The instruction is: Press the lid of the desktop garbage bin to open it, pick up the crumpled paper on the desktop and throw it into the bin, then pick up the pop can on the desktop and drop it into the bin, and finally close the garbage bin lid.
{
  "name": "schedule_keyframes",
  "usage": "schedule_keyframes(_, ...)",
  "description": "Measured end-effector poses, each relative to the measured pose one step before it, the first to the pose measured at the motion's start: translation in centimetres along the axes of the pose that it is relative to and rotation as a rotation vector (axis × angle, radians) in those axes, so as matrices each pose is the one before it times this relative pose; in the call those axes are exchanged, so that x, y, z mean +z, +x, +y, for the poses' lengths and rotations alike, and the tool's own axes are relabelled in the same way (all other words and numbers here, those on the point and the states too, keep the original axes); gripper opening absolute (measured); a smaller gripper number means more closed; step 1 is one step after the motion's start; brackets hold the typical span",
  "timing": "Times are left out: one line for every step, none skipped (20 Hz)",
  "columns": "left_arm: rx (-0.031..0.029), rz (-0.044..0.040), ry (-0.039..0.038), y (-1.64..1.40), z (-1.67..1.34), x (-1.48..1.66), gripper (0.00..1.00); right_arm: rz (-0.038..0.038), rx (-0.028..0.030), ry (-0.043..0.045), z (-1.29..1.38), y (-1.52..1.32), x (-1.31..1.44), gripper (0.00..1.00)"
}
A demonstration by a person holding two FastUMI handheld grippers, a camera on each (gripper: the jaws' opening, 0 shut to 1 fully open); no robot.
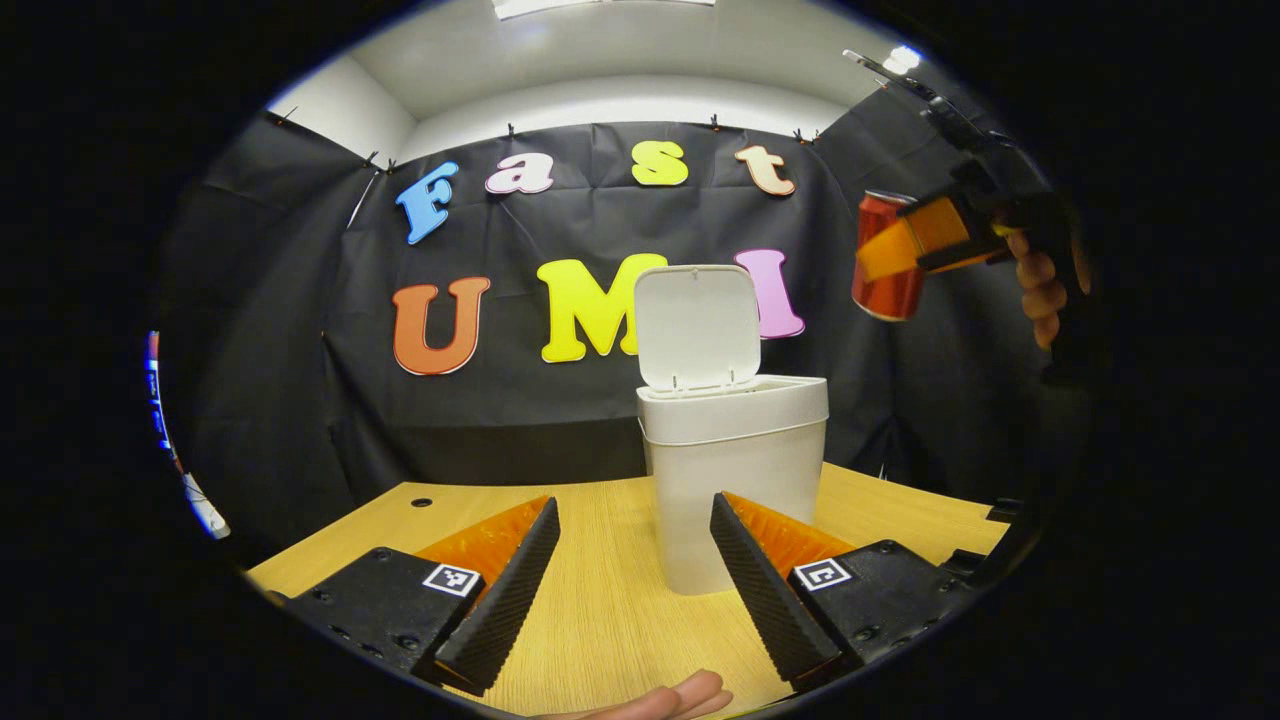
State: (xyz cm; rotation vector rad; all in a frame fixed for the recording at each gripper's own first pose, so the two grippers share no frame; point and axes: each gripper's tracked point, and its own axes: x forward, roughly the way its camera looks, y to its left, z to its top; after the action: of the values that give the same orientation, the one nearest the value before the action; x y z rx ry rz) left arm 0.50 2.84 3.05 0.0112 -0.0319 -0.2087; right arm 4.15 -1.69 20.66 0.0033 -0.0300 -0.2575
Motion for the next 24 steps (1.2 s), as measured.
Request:
schedule_keyframes(0.00255,0.00566,0.00005,-0.047,0.000,-0.160,0.98,-0.01273,0.02359,0.00769,0.769,0.730,1.560,0.80)
schedule_keyframes(0.00926,0.00242,-0.00012,-0.081,0.602,0.005,0.98,-0.01398,0.02187,0.00688,0.814,0.700,1.269,0.79)
schedule_keyframes(0.01177,0.00100,-0.00175,-0.075,0.474,0.001,0.98,-0.01488,0.01985,-0.00110,0.867,0.927,1.208,0.78)
schedule_keyframes(0.01001,0.00027,-0.00630,0.030,0.329,0.007,0.98,-0.00690,0.01298,-0.01026,0.615,0.958,0.753,0.80)
schedule_keyframes(0.00430,0.00113,-0.00532,0.097,0.164,-0.013,0.98,0.00584,0.01230,-0.00786,0.774,1.073,0.458,0.80)
schedule_keyframes(-0.00050,-0.00433,-0.00302,-0.060,-0.039,0.040,0.98,0.01554,-0.00161,-0.00489,0.370,1.084,0.089,0.78)
schedule_keyframes(-0.00180,0.00042,-0.00150,-0.046,-0.022,-0.037,0.98,0.01527,-0.00666,0.00521,0.198,1.141,0.096,0.78)
schedule_keyframes(-0.00284,0.00130,-0.00009,-0.005,0.095,-0.179,0.98,0.00551,-0.00398,-0.00261,0.368,1.237,0.281,0.80)
schedule_keyframes(-0.00477,-0.01059,0.00096,0.005,-0.051,0.191,0.98,0.00436,-0.00839,-0.01172,0.296,1.385,0.026,0.78)
schedule_keyframes(0.00277,-0.00533,-0.00174,0.014,0.118,0.329,0.98,0.01229,-0.00009,-0.00645,0.490,1.351,-0.347,0.79)
schedule_keyframes(0.00739,-0.00172,0.00031,-0.011,0.145,-0.046,0.98,0.01491,-0.00391,0.00166,0.336,1.245,-0.347,0.80)
schedule_keyframes(-0.00100,-0.00521,0.00581,-0.005,-0.005,0.115,0.98,0.01203,0.00755,0.01204,0.445,1.040,-0.349,0.80)
schedule_keyframes(-0.00461,-0.00394,0.00335,0.005,-0.205,0.013,0.98,0.00829,0.00807,0.00699,0.462,0.933,-0.139,0.80)
schedule_keyframes(-0.00268,-0.00126,0.00162,-0.111,-0.074,-0.077,0.98,-0.00010,-0.00158,0.00678,-0.013,1.060,-0.009,0.79)
schedule_keyframes(0.00370,-0.00254,0.00026,0.066,0.203,0.093,0.98,0.00225,-0.00655,0.00019,-0.065,0.714,-0.050,0.79)
schedule_keyframes(0.00618,-0.00336,-0.00111,-0.108,0.353,0.058,0.98,0.00867,-0.00299,0.00245,-0.094,0.858,-0.396,0.79)
schedule_keyframes(-0.00056,-0.00402,-0.00615,0.087,0.094,-0.185,0.98,0.00972,-0.00304,0.00197,0.044,0.565,-0.384,0.79)
schedule_keyframes(-0.00729,0.00068,-0.00810,0.210,-0.108,-0.170,0.98,0.01631,-0.02127,0.00903,-0.462,0.717,-0.646,0.79)
schedule_keyframes(-0.00159,0.01175,-0.00825,0.370,0.070,-0.351,0.98,0.02107,-0.00245,0.01852,-0.180,0.640,-0.678,0.80)
schedule_keyframes(0.00617,0.00918,-0.00509,0.162,0.174,-0.288,0.98,0.01825,0.01062,0.01900,0.339,0.577,-0.743,0.79)
schedule_keyframes(0.00669,0.00781,0.00117,0.085,0.087,-0.164,0.98,0.01926,0.00170,0.01534,0.005,0.642,-0.767,0.79)
schedule_keyframes(0.00622,0.00448,0.00202,0.062,0.077,-0.154,0.98,0.02111,0.00762,0.00825,-0.075,0.690,-0.919,0.80)
schedule_keyframes(0.00193,0.00484,0.00237,0.111,0.007,-0.079,0.98,0.02481,0.00382,-0.00762,0.000,0.433,-1.040,0.80)
schedule_keyframes(0.00137,0.00515,0.00329,0.108,-0.043,-0.149,0.98,0.01593,0.00466,-0.01596,-0.050,0.460,-0.842,0.79)
